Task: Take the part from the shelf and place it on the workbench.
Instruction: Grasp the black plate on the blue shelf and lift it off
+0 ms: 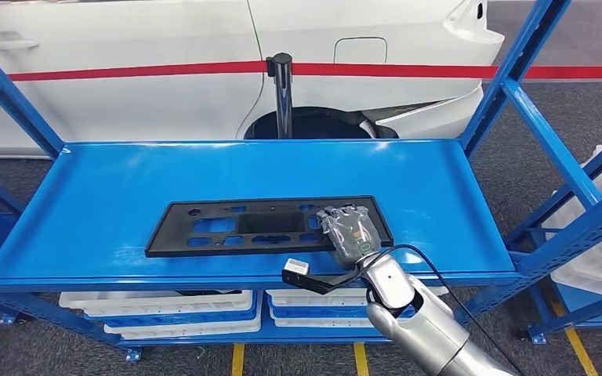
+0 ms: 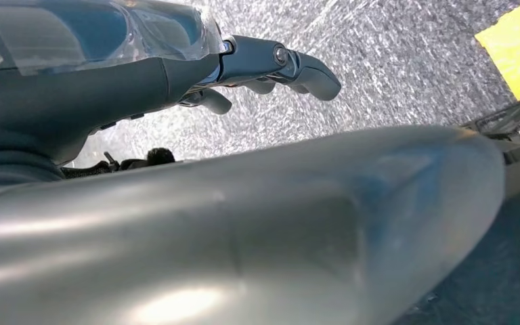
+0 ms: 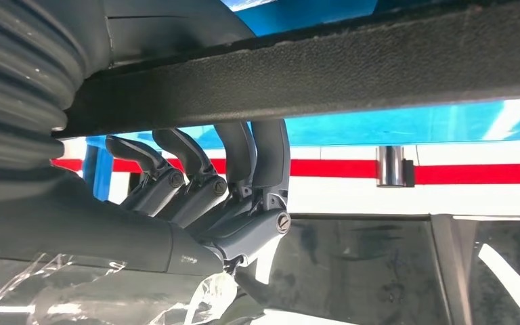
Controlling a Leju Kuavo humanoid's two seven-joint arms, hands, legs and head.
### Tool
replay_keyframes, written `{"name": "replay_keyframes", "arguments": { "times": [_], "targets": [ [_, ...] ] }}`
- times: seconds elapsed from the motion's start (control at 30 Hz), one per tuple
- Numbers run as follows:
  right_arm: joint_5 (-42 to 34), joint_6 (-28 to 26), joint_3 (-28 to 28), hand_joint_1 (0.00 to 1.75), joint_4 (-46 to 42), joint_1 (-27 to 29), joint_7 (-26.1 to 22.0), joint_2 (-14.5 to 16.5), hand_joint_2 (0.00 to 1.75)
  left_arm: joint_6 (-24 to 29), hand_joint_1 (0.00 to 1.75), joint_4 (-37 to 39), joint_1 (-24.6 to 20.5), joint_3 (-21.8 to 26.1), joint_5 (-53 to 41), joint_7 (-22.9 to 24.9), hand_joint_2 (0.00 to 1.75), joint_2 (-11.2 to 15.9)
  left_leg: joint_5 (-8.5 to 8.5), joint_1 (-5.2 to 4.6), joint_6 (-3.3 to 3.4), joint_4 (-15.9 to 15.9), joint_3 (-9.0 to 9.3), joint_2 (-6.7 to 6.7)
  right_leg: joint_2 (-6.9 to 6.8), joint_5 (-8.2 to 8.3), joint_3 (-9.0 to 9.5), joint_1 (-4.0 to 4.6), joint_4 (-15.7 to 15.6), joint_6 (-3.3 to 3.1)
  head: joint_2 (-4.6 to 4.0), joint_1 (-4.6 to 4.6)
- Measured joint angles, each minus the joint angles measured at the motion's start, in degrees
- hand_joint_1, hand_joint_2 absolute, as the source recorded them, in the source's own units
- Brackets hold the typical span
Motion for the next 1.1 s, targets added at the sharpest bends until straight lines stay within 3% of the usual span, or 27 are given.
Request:
{"name": "replay_keyframes", "arguments": {
  "times": [0.03, 0.13, 0.2, 0.27, 0.3, 0.33, 0.43, 0.47, 0.5, 0.53, 0.6, 0.67, 0.77, 0.8, 0.87, 0.93, 0.97, 1.0, 1.03, 1.1],
  "targets": [
    [-0.1, 0.1, -0.1, 1.75, -0.2, -0.3, 0.3, -0.3, 1.75, 0.0, 0.0, 0.0, 0.0, 0.2, 0.0, -0.1, 0.0, 0.0, -0.02, 0.05, -0.02, 0.0, 0.03, -0.05, -0.01, 1.61, 1.09, -0.02, -2.4, -0.03, 0.0, 0.01],
    [-0.8, 1.4, -0.9, 1.75, -2.2, -2.5, 1.7, -1.4, 1.75, 0.0, 0.0, 0.1, 0.0, 0.7, 0.0, -0.3, 0.0, 0.0, -0.18, -0.15, -0.38, 0.4, -0.08, -0.3, -0.24, 7.1, 6.9, 0.04, -14.5, -0.48, 0.0, 0.07],
    [-2.2, 2.9, -1.8, 1.75, -4.6, -4.7, 3.1, -2.5, 1.75, 0.0, 0.0, 0.1, 0.0, 0.9, 0.0, -0.4, 0.0, 0.0, -0.22, -0.49, -0.92, 0.7, -0.46, -0.45, -0.3, 8.42, 9.0, 0.08, -19.3, -1.08, 0.0, 0.04],
    [-4.1, 4.1, -3.0, 1.75, -7.1, -7.1, 4.3, -3.6, 1.75, 0.0, 0.0, 0.2, 0.1, 1.0, 0.0, -0.5, 0.0, 0.0, -0.48, -0.54, -1.47, 1.0, -0.96, -0.42, -0.23, 8.63, 9.23, -0.25, -20.3, -1.67, 0.0, -0.01],
    [-5.2, 4.5, -3.6, 1.75, -8.5, -8.3, 4.8, -4.2, 1.75, 0.0, 0.0, 0.2, 0.1, 1.0, 0.0, -0.5, 0.0, 0.0, -1.4, -0.5, -1.78, 2.3, -1.67, -0.35, -0.2, 8.78, 9.16, -0.41, -20.5, -1.91, 0.0, -0.02],
    [-6.3, 4.8, -4.2, 1.75, -10.0, -9.5, 5.2, -4.7, 1.75, 0.0, 0.0, 0.2, 0.2, 1.0, 0.0, -0.5, 0.0, 0.0, -3.07, -0.4, -2.08, 5.2, -3.04, -0.28, -0.15, 8.93, 9.13, -0.56, -20.6, -2.14, 0.0, -0.04],
    [-11.5, 4.4, -5.3, 1.75, -13.7, -12.3, 6.3, -5.6, 1.75, 0.0, 0.0, 0.2, 0.1, 1.0, 0.0, -0.6, 0.0, 0.0, -9.2, -0.08, -2.85, 19.2, -9.61, -0.16, 0.03, 9.04, 9.09, -0.51, -20.6, -2.48, 0.0, -0.09],
    [-14.6, 3.7, -5.7, 1.75, -14.9, -13.2, 6.6, -5.8, 1.75, 0.0, 0.0, 0.2, 0.1, 1.0, 0.0, -0.6, 0.0, 0.0, -9.81, -0.07, -2.94, 22.0, -11.07, -0.16, 0.07, 9.01, 9.13, -0.47, -20.6, -2.5, 0.0, -0.09],
    [-18.6, 2.8, -6.1, 1.75, -16.1, -14.1, 6.9, -6.0, 1.75, 0.0, 0.0, 0.2, 0.1, 1.0, 0.0, -0.7, 0.0, 0.0, -9.21, -0.08, -2.91, 22.1, -11.4, -0.15, 0.09, 8.98, 9.19, -0.43, -20.5, -2.51, 0.0, -0.09],
    [-22.9, 1.8, -6.6, 1.75, -17.4, -15.1, 7.2, -6.1, 1.75, 0.0, 0.0, 0.2, 0.1, 1.0, 0.0, -0.8, 0.0, 0.0, -7.43, -0.13, -2.72, 19.5, -10.39, -0.15, 0.13, 8.94, 9.29, -0.37, -20.6, -2.51, 0.0, -0.09],
    [-30.3, 0.2, -7.8, 1.75, -20.0, -17.4, 7.8, -6.3, 1.75, 0.0, 0.0, 0.2, 0.1, 1.0, 0.0, -1.2, 0.0, 0.1, -2.65, -0.38, -1.91, 9.7, -6.01, -0.2, 0.17, 8.87, 9.5, -0.27, -20.7, -2.45, 0.0, -0.08],
    [-34.4, -1.1, -9.1, 1.75, -21.9, -19.4, 8.2, -6.5, 1.75, 0.0, 0.0, 0.2, 0.0, 1.0, 0.0, -1.6, 0.0, 0.1, 0.08, -0.73, -1.17, 2.3, -2.54, -0.18, 0.19, 8.75, 9.52, -0.04, -20.8, -2.18, 0.0, -0.06],
    [-39.7, -3.4, -10.4, 1.75, -24.4, -21.3, 7.8, -6.9, 1.75, 0.0, 0.0, 0.2, 0.1, 1.0, 0.0, -2.4, 0.0, 0.2, 0.62, -0.72, -0.76, 0.6, -1.67, -0.08, 0.17, 8.47, 9.36, 0.17, -20.6, -1.58, 0.0, -0.03],
    [-42.1, -4.3, -10.7, 1.75, -25.2, -21.9, 7.7, -7.0, 1.75, 0.0, 0.0, 0.2, 0.1, 1.0, 0.0, -2.6, 0.0, 0.2, 0.74, -0.62, -0.57, 0.4, -1.67, -0.07, 0.13, 7.68, 8.96, 0.13, -19.6, -1.33, 0.0, -0.03],
    [-47.3, -5.8, -11.5, 1.75, -26.5, -23.3, 7.6, -7.3, 1.75, 0.0, 0.0, 0.2, 0.0, 1.0, 0.0, -2.9, 0.0, 0.2, 0.94, -0.45, -0.15, 0.2, -1.67, -0.03, 0.07, 3.95, 6.38, 0.0, -13.6, -0.75, 0.0, -0.02],
    [-52.3, -7.3, -12.4, 1.75, -27.5, -24.2, 7.3, -7.5, 1.75, 0.0, 0.0, 0.2, 0.1, 1.0, 0.0, -3.1, 0.0, 0.3, 0.93, -0.45, 0.04, 0.2, -1.68, -0.02, 0.06, -0.51, 2.04, -0.01, -3.8, -0.31, 0.0, -0.01],
    [-54.7, -7.9, -12.7, 1.75, -27.9, -24.4, 7.0, -7.5, 1.75, 0.0, 0.0, 0.2, 0.1, 1.0, 0.0, -3.2, 0.0, 0.3, 0.91, -0.42, 0.05, 0.2, -1.62, -0.02, 0.05, -1.46, 0.42, -0.02, -0.4, -0.17, 0.0, -0.01],
    [-56.9, -8.5, -13.0, 1.75, -28.2, -24.4, 6.6, -7.6, 1.75, 0.0, 0.0, 0.2, 0.1, 1.0, 0.0, -3.3, 0.44, 0.3, 0.88, -0.38, 0.06, 0.2, -1.53, -0.03, 0.04, -1.23, -0.22, -0.02, 0.8, -0.11, 0.0, -0.01],
    [-59.0, -9.1, -13.2, 1.75, -28.4, -24.4, 6.1, -7.6, 1.75, 0.0, 0.0, 0.2, 0.1, 1.0, 0.0, -3.5, 0.87, 0.3, 0.84, -0.3, 0.02, 0.3, -1.41, -0.04, 0.03, 0.3, 0.45, -0.03, -0.9, -0.12, 0.0, -0.01],
    [-63.3, -10.4, -13.6, 1.75, -28.7, -24.4, 4.7, -7.7, 1.75, 0.0, 0.0, 0.2, 0.0, 1.1, 0.0, -3.9, 1.75, 0.3, 0.71, -0.12, -0.18, 0.3, -1.14, -0.08, -0.13, 4.95, 4.43, -0.05, -9.6, -0.2, 0.0, -0.01]
  ]
}}
